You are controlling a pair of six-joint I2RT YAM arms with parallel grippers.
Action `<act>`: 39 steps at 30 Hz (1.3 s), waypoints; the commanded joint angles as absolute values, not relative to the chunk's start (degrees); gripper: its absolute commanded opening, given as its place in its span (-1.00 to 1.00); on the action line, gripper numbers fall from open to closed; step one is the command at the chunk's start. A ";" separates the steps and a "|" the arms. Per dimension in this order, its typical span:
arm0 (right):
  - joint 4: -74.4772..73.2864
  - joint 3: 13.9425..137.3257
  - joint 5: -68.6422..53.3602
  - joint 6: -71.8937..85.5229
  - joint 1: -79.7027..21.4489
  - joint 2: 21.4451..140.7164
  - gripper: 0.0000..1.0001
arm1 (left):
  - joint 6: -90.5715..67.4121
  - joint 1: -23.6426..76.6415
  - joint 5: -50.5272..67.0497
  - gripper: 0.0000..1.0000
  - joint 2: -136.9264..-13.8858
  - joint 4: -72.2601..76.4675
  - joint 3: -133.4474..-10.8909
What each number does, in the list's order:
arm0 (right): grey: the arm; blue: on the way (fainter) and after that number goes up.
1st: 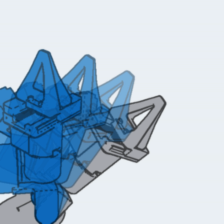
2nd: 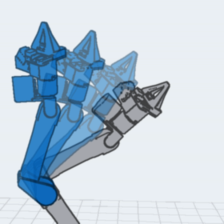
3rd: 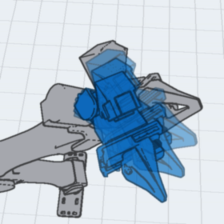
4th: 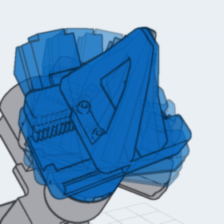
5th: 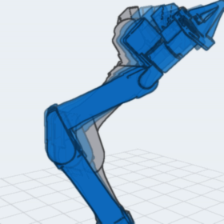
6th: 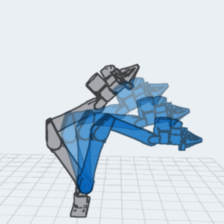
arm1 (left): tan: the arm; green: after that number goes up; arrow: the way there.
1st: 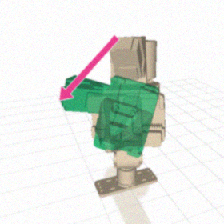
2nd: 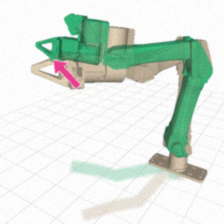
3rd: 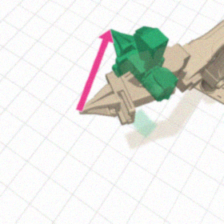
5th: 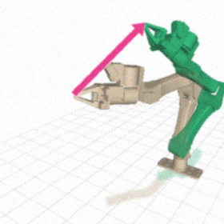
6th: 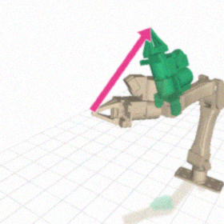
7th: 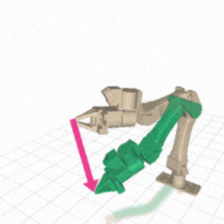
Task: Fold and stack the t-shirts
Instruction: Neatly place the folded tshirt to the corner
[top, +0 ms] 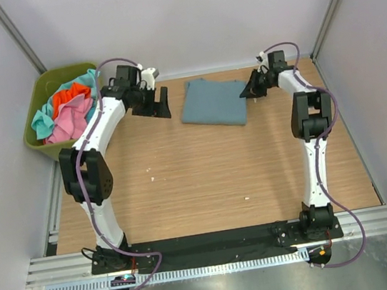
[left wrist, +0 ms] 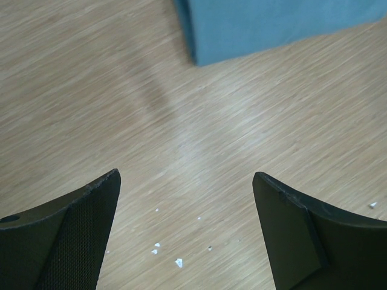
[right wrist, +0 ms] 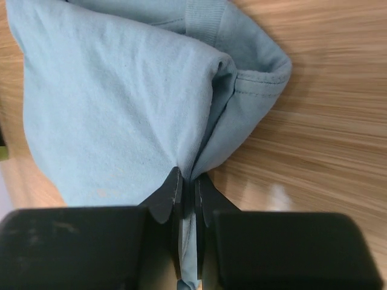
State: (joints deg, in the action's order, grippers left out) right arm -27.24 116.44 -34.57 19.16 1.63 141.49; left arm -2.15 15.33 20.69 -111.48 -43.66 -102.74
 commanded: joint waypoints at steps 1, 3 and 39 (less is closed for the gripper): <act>-33.12 121.37 -29.19 8.91 7.37 137.29 -0.97 | 4.39 16.43 16.09 0.81 -106.96 -45.53 -101.69; -35.58 124.43 -27.26 4.50 8.61 137.02 -0.97 | 4.92 16.44 15.03 0.81 -106.79 -45.96 -100.82; -16.35 142.73 15.73 -25.84 15.82 151.52 -0.98 | 9.05 24.61 7.82 0.87 -106.61 -47.02 -97.56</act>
State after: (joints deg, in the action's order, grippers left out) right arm -24.21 138.32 13.34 -24.36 16.29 150.91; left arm 7.79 24.47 9.87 -109.21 -46.33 -96.68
